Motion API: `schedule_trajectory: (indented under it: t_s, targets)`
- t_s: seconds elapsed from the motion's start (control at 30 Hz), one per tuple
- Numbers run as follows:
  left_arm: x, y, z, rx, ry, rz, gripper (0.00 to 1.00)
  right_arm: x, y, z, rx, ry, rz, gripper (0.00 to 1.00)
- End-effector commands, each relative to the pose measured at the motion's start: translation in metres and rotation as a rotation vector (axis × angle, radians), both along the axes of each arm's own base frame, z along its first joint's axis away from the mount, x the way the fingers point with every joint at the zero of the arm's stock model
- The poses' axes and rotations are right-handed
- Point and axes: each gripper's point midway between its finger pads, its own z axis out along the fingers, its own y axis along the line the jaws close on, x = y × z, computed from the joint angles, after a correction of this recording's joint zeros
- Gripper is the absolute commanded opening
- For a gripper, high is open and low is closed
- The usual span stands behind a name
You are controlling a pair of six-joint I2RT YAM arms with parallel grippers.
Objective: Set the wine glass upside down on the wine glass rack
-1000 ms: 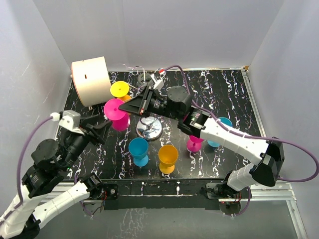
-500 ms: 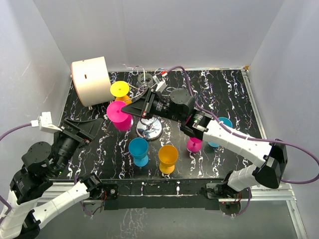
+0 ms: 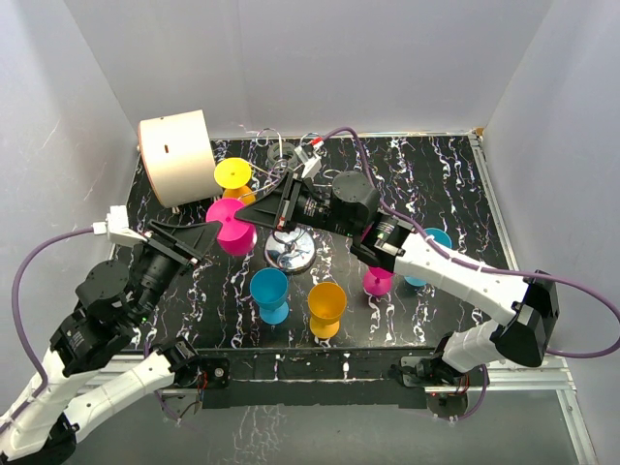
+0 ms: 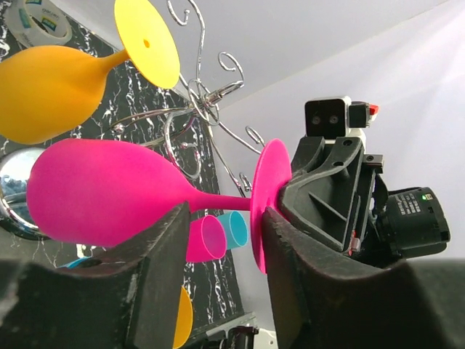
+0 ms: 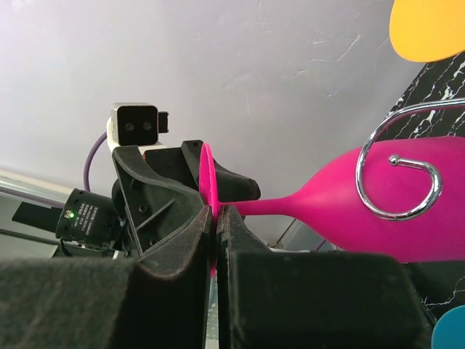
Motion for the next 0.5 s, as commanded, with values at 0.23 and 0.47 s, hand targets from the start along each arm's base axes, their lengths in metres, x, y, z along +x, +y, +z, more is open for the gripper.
schedule_trajectory:
  t_s: [0.23,0.47]
  targets:
    - [0.0,-0.001,0.031,-0.115,-0.135,-0.006,0.28,-0.014,-0.007,0.022,0.074,-0.043,0.052,0.0]
    - [0.002,-0.003,0.027,-0.102,-0.128,-0.007,0.07,-0.016,-0.006,0.017,0.05,-0.026,0.065,0.0]
